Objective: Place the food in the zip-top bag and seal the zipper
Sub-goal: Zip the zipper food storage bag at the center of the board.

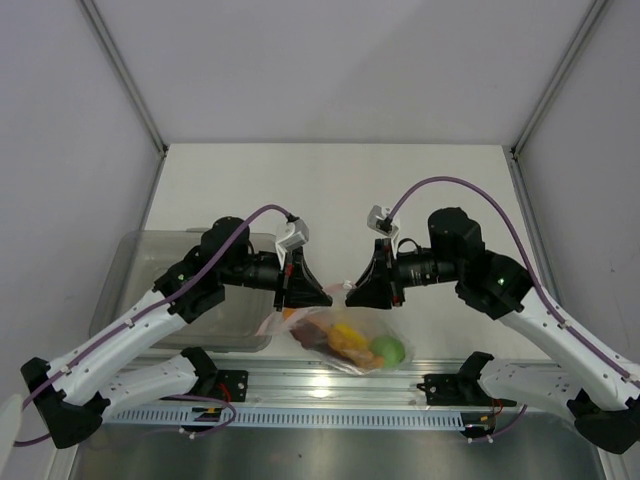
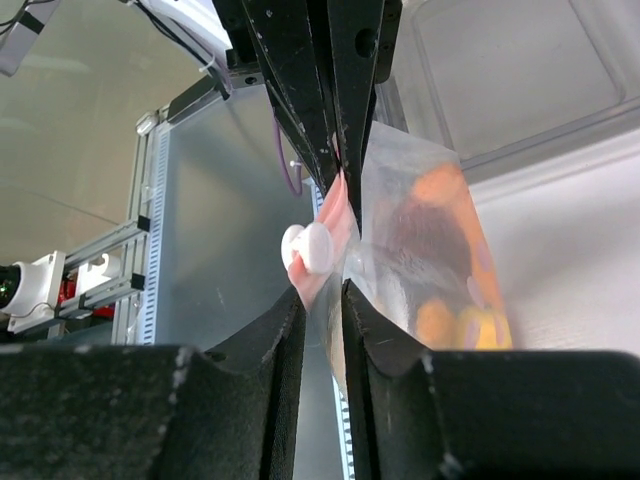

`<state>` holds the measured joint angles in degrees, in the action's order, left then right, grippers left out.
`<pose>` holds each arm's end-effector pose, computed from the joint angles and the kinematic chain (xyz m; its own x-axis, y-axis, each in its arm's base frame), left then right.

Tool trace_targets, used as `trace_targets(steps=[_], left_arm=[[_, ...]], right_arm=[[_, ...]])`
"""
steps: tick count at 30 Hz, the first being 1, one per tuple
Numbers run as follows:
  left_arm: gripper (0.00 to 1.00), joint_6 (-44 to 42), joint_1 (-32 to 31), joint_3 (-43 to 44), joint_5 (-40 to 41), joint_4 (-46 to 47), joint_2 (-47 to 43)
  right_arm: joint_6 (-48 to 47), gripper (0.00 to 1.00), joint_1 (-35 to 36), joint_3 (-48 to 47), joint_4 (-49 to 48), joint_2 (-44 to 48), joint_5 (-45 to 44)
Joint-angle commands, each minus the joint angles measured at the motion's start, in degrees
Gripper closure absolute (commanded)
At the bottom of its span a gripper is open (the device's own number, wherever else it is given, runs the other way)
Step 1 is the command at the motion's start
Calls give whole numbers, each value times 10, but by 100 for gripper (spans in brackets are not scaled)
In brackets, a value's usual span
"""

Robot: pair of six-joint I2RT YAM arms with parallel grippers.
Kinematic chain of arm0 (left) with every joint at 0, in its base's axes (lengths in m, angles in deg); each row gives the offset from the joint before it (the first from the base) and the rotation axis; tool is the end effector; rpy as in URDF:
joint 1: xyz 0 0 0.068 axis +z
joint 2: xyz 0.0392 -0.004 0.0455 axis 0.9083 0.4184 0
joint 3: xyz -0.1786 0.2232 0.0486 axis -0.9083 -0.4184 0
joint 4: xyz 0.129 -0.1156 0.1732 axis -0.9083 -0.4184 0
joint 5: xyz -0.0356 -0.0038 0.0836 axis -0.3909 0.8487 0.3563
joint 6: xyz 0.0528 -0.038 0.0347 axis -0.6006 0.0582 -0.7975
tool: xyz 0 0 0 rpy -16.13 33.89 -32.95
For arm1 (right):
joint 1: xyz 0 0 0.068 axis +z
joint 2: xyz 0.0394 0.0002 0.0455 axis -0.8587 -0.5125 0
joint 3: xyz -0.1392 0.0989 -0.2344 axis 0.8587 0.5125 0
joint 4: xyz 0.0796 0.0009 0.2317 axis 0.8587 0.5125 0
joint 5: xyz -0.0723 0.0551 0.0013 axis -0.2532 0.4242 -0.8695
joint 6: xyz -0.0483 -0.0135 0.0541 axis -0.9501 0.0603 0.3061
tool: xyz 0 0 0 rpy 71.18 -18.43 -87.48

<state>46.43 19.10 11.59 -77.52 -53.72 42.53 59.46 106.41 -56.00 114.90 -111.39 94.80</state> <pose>0.0969 -0.1651 0.3724 -0.4345 0.1919 -0.8800 0.8988 0.0302 -0.4373 0.0941 0.1638 0.4027 -0.4421 -0.2381 -0.8648 -0.8963 0.0794 0.4364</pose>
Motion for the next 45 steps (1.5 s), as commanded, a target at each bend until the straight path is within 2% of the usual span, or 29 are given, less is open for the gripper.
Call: trace_targets(steps=[1,2,4,5,7,9,10,12,13,14,15,16,20,35,45], left_arm=[[99,20,-1,-3,-22,42,-9],[99,21,-2,-3,-27,43,-9],[99,25,-2,-3,-30,50,-8],[100,24,-2,-2,-33,50,-8],[99,19,-2,1,-27,46,-12],[85,15,-1,1,-14,46,-16],[68,15,-2,3,-11,50,-21],[52,18,-1,6,-9,59,-24],[38,20,-2,9,-7,71,-25],[33,21,-2,12,-7,78,-24],[24,26,-1,14,-8,85,-23],[22,31,-1,15,-9,109,-22],[23,49,-1,36,-29,139,5],[48,80,-2,50,-50,169,47],[53,86,-1,60,-45,166,62]], right_arm=[[5,77,-1,1,-54,-4,26],[5,77,0,4,-58,-5,32],[13,96,-1,6,-70,-9,32],[15,100,-1,8,-71,-9,24],[21,100,0,10,-76,-9,13],[32,100,-1,16,-83,-5,2],[42,100,-1,19,-90,-1,-2],[51,100,-1,31,-104,8,-6],[53,100,0,35,-107,10,-7],[60,100,0,39,-113,13,-9],[60,100,1,44,-115,15,-8],[61,100,4,45,-116,16,-3],[67,100,4,66,-143,30,11],[50,100,14,65,-126,29,8],[46,100,19,62,-118,25,-4]])
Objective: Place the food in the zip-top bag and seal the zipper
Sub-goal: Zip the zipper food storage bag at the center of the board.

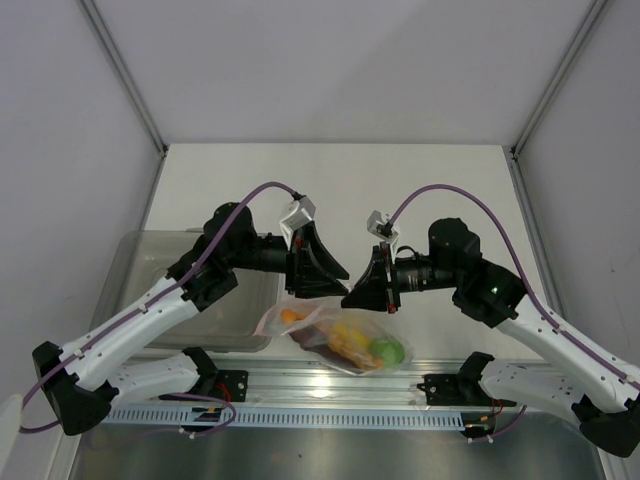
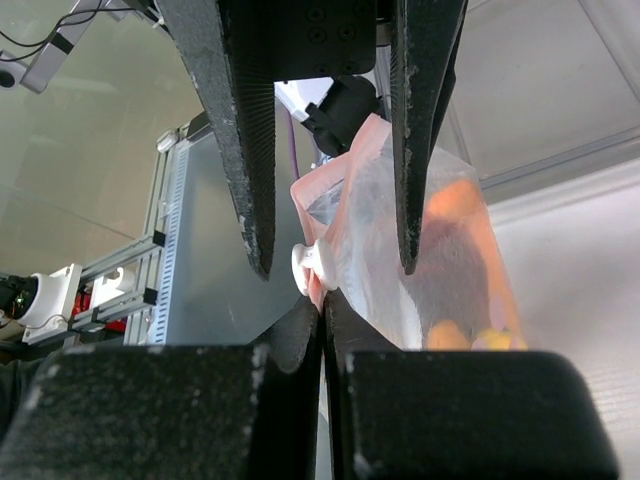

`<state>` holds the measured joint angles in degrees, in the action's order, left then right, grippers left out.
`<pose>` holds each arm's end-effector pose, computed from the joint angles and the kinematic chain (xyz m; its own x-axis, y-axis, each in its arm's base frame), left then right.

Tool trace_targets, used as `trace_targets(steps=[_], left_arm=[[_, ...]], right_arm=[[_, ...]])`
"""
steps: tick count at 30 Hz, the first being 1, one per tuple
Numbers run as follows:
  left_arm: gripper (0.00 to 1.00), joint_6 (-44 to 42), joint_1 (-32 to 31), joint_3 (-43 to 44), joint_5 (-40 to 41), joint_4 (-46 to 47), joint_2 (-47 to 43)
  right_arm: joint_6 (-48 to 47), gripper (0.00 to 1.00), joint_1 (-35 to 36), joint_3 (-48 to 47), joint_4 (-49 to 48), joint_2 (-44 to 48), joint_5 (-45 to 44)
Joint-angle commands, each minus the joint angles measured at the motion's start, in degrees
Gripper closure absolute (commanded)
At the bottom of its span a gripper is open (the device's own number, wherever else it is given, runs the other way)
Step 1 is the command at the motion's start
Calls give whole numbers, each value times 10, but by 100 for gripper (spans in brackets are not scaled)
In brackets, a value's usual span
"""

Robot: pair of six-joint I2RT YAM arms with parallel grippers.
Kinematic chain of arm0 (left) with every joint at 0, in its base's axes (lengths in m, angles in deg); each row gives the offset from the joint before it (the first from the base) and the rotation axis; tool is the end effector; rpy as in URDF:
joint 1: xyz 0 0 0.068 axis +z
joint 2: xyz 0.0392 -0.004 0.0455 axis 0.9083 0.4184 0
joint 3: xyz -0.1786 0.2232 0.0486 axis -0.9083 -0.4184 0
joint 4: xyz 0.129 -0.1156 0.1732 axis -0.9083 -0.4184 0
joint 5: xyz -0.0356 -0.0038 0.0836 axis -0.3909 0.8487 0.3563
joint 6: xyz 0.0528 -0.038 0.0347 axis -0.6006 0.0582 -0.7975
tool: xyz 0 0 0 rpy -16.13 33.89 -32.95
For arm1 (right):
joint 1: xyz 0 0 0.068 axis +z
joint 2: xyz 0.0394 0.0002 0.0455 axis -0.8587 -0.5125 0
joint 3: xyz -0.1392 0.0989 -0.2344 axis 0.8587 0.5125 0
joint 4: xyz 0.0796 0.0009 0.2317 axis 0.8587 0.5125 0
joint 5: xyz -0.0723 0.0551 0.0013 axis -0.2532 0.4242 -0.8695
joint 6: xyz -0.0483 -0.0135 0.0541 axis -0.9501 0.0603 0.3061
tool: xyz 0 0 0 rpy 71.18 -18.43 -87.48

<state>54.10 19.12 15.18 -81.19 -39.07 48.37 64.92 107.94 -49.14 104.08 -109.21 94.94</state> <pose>0.1140 -0.1866 0.4048 -0.4195 0.0760 -0.9046 0.9018 -0.0792 -0.4249 0.0911 0.1680 0.3908 -0.4593 -0.1760 -0.8707 -0.8870 0.0373 0.4604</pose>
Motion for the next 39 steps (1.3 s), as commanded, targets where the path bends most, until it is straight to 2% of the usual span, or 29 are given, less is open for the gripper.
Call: trace_targets(steps=[1,4,9,10,13,14,15,28,39], left_arm=[[53,10,-2,25,-10,20,6],[57,11,-3,24,-12,21,9],[68,9,-3,21,-14,14,9],[75,7,-3,20,-15,13,8],[87,6,-3,20,-17,9,8],[95,5,-3,21,-18,7,8],[99,4,-3,19,-19,3,7],[99,5,-3,8,-8,-23,6],[99,-9,-2,-8,10,-49,-3]], right_arm=[[-8,100,5,-7,-9,3,-8],[-4,100,6,-9,-9,3,-10],[-1,100,6,-13,-6,1,-17],[0,100,6,-13,-6,0,-17],[7,100,6,-13,-8,-2,-29],[9,100,6,-14,-7,-1,-34],[11,100,6,-14,-5,-1,-42],[55,100,6,0,-51,31,-132],[100,100,6,28,-97,56,-161]])
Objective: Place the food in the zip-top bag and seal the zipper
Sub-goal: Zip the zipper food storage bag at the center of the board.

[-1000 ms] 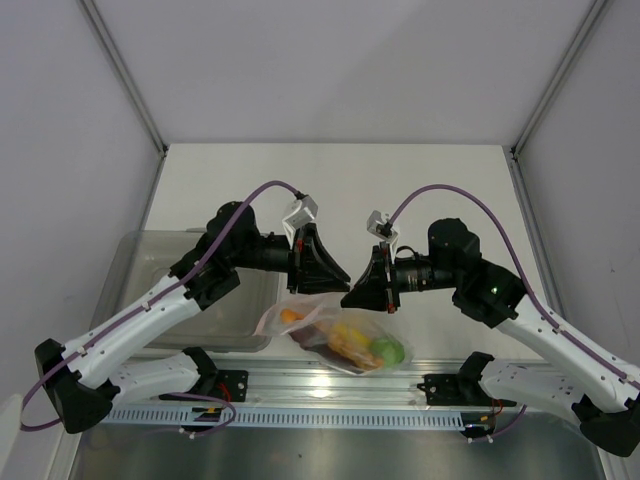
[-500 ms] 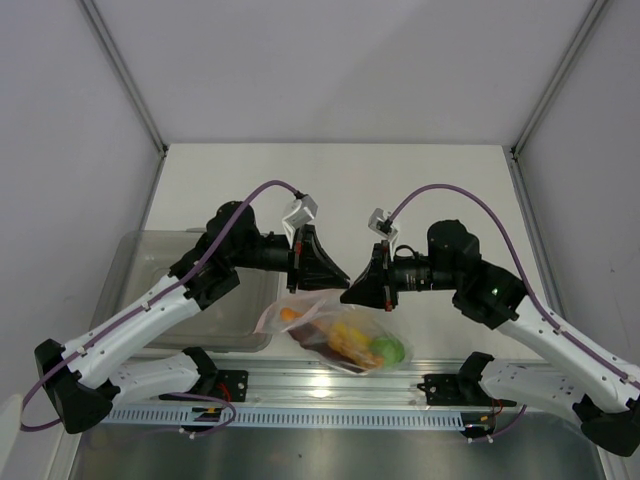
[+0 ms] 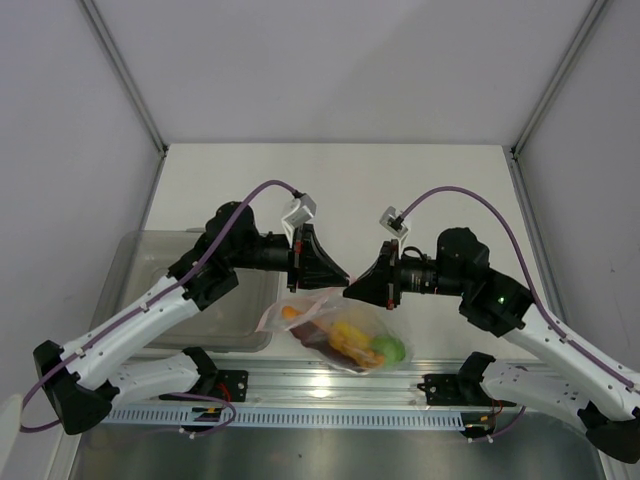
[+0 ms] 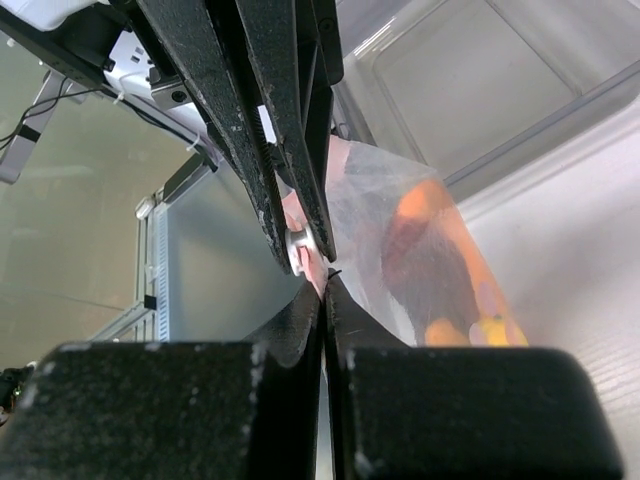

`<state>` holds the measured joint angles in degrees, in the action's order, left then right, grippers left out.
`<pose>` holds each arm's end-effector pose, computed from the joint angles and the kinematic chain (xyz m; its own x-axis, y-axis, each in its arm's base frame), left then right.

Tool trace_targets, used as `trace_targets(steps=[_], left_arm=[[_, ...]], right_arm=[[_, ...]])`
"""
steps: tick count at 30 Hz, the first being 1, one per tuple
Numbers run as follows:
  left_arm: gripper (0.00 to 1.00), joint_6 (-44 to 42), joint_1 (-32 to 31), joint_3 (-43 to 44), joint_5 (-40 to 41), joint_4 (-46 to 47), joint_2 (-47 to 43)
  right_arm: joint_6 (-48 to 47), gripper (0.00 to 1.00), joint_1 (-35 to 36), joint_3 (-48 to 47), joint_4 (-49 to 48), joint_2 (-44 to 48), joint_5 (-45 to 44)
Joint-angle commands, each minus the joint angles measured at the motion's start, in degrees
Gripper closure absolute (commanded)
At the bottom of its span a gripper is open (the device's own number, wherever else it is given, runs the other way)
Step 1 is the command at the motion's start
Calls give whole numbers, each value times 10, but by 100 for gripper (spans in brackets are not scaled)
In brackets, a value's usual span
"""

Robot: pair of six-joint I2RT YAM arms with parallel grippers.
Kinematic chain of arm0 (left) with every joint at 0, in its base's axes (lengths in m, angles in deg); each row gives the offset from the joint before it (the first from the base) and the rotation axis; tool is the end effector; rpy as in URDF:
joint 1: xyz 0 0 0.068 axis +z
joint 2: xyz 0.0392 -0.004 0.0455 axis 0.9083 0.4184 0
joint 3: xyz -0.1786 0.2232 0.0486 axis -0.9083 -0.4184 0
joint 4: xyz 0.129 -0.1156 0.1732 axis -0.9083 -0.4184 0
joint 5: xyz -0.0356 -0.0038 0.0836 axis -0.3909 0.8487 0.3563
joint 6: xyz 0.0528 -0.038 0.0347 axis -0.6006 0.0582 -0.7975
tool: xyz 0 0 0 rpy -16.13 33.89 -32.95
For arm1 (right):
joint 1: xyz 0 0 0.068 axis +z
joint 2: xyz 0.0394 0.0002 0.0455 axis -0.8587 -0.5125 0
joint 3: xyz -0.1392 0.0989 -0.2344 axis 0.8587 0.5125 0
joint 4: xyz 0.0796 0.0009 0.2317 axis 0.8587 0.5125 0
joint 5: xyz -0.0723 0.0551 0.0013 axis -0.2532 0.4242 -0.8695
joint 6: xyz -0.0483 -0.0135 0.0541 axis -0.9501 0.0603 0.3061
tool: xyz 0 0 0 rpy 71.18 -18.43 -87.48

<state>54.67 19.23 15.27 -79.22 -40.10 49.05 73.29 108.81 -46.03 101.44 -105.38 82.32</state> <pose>0.1187 -0.1888 0.4009 -0.4473 0.0807 -0.8907 0.8917 -0.0363 -0.4511 0.0927 0.1576 0.3871 -0.5451 -0.0438 -0.8372 -0.8229 0.2189 0.5243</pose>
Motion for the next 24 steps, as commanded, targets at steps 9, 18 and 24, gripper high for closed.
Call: trace_targets(steps=[9,18,24], left_arm=[[99,-17,-4,-35,-2,-54,-30],[99,-21,-3,-58,11,-74,-59],[100,-28,-4,-66,21,-95,-75]], right_arm=[[14,100,-2,-2,-64,24,-48],[5,100,-5,-11,-54,27,-51],[-3,100,-9,-15,-41,30,-49]])
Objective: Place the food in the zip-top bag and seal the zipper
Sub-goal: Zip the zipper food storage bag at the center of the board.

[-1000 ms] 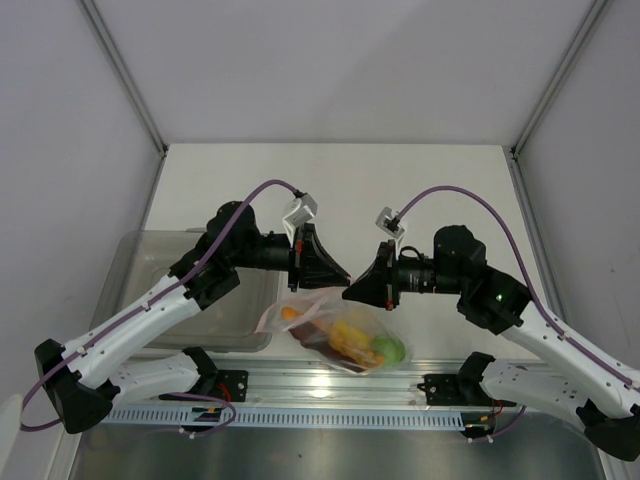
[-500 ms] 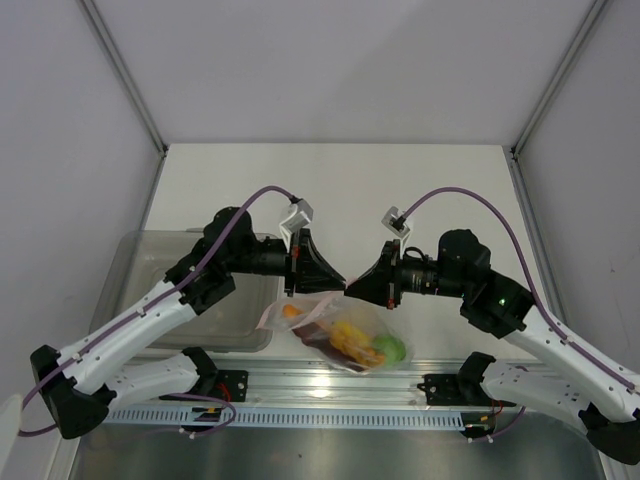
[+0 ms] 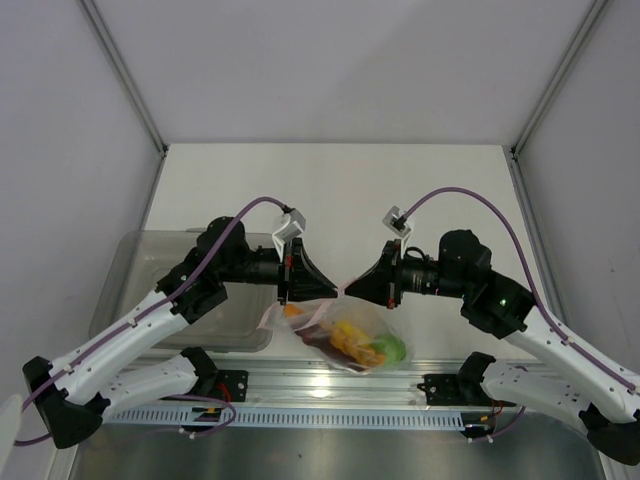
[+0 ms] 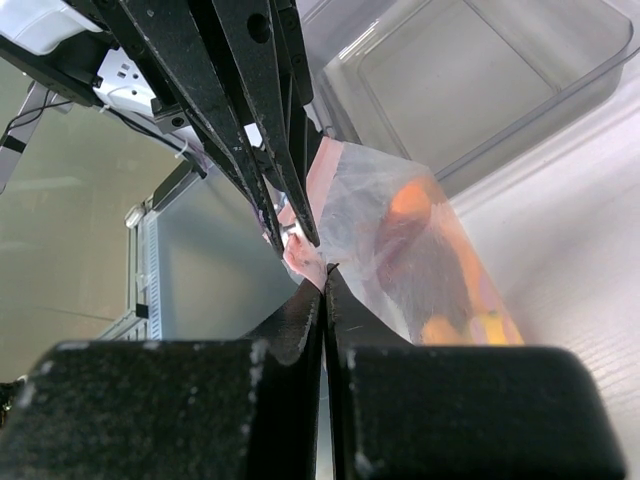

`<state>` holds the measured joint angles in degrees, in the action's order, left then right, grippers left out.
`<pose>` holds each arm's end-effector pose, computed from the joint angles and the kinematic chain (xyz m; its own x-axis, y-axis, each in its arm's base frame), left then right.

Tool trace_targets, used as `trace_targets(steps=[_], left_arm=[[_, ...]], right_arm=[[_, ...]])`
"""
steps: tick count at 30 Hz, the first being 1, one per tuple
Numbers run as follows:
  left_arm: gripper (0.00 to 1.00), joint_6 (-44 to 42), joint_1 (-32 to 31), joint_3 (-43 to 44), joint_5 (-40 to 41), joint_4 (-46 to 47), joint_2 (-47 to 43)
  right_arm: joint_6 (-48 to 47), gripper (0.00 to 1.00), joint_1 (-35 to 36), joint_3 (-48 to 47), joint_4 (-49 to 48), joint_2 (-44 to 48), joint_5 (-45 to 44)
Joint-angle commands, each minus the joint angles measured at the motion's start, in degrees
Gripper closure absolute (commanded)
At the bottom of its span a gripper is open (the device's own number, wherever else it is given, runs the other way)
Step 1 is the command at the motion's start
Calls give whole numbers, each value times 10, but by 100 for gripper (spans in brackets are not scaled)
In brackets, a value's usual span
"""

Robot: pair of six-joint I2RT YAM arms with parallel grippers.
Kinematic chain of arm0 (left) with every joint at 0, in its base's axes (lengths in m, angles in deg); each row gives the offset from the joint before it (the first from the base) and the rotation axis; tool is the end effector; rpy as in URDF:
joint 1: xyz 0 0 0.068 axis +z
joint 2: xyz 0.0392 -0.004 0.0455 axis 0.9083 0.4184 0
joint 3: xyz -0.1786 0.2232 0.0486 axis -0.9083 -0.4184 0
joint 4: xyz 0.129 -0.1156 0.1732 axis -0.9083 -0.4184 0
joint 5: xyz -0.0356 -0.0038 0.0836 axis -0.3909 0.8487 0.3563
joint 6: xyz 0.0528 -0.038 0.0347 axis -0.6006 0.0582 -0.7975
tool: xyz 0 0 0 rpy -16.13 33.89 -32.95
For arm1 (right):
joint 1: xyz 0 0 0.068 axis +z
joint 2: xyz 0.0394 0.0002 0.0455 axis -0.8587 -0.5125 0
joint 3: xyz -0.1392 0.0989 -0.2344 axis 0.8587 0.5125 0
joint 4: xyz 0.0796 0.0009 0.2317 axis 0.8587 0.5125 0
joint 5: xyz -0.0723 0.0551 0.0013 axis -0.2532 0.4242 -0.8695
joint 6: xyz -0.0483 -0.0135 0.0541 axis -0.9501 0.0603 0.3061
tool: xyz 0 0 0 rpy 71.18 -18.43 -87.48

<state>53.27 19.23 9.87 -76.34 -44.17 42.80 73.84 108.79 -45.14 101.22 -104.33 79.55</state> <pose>0.1030 -0.1695 0.3803 -0.4611 0.0971 -0.8820 0.8871 0.0262 -0.4608 0.0931 0.1540 0.3849 -0.5453 -0.0157 -0.8381 -0.8119 0.2586 0.5234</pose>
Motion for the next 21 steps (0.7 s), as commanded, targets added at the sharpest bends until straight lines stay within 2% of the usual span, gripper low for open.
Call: trace_targets(steps=[1,19,21], left_arm=[[99,-14,-3,-16,-4,-56,-17],[99,-21,-2,-28,3,-79,-37],[99,-21,-2,-30,4,-78,-37]], right_arm=[[-10,100,-10,-24,-38,21,-21],[-21,100,-61,-35,-16,24,23],[-21,100,-68,-35,-21,22,53]])
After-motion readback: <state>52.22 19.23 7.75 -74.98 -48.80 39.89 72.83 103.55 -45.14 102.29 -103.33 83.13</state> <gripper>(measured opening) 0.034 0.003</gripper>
